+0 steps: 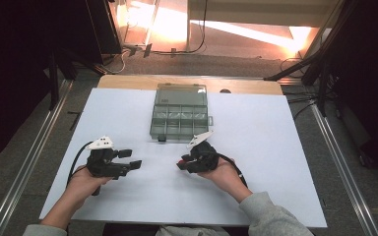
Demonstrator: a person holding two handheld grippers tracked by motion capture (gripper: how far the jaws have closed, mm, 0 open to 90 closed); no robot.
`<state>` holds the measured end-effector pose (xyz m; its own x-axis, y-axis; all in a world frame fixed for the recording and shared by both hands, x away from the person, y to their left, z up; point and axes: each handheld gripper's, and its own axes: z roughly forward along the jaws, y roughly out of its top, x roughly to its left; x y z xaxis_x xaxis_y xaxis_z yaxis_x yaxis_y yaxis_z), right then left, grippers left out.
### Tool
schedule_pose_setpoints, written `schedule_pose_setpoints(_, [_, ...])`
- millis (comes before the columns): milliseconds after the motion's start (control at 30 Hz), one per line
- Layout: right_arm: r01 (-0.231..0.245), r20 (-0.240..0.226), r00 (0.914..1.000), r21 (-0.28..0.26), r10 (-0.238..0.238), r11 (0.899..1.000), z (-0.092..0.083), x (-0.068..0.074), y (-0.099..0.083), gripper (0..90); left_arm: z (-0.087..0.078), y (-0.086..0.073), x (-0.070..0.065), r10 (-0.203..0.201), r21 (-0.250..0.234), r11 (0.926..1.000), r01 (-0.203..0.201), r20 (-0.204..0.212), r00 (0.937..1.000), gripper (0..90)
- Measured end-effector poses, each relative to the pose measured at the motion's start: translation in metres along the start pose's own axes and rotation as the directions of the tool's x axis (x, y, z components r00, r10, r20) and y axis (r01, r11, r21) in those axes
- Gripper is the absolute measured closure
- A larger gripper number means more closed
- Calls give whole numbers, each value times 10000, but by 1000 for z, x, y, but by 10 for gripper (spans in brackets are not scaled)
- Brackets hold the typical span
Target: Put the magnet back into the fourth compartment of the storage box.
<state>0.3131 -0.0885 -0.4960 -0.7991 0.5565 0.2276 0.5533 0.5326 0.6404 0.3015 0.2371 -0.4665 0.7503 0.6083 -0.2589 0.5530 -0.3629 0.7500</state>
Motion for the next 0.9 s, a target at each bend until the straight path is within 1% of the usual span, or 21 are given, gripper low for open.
schedule_pose_setpoints(133, [-121, -46, 9999, -186, 120, 9998, -4, -2, 2, 633, 0, 0, 0, -14, -11, 10000, 14, -1, 10000, 343])
schedule_pose_setpoints(333, [-358, -145, 9993, -303, 354, 9989, -10, -6, 3, 632, 0, 0, 0, 0, 19, 10000, 0, 7, 10000, 343])
schedule_pose_setpoints(567, [-443, -203, 9989, -516, 433, 9977, -19, -11, 4, 632, 0, 0, 0, -3, 44, 10000, 3, 10, 10000, 343])
schedule_pose_setpoints(633, [-583, -216, 9981, -556, 572, 9967, -21, -12, 4, 632, 0, 0, 0, -12, 36, 10000, 12, 14, 10000, 343])
schedule_pose_setpoints(700, [-567, -171, 9983, -603, 557, 9966, -24, -14, 4, 632, 0, 0, 0, -4, 38, 10000, 4, 5, 10000, 343])
schedule_pose_setpoints(800, [-670, -136, 9977, -670, 662, 9955, -28, -17, 4, 633, 1, 0, 0, -14, 29, 10000, 14, 9, 10000, 343])
schedule_pose_setpoints(900, [-577, -105, 9983, -692, 571, 9959, -30, -18, 5, 632, 1, 0, 0, -10, 37, 10000, 10, -1, 10000, 343])
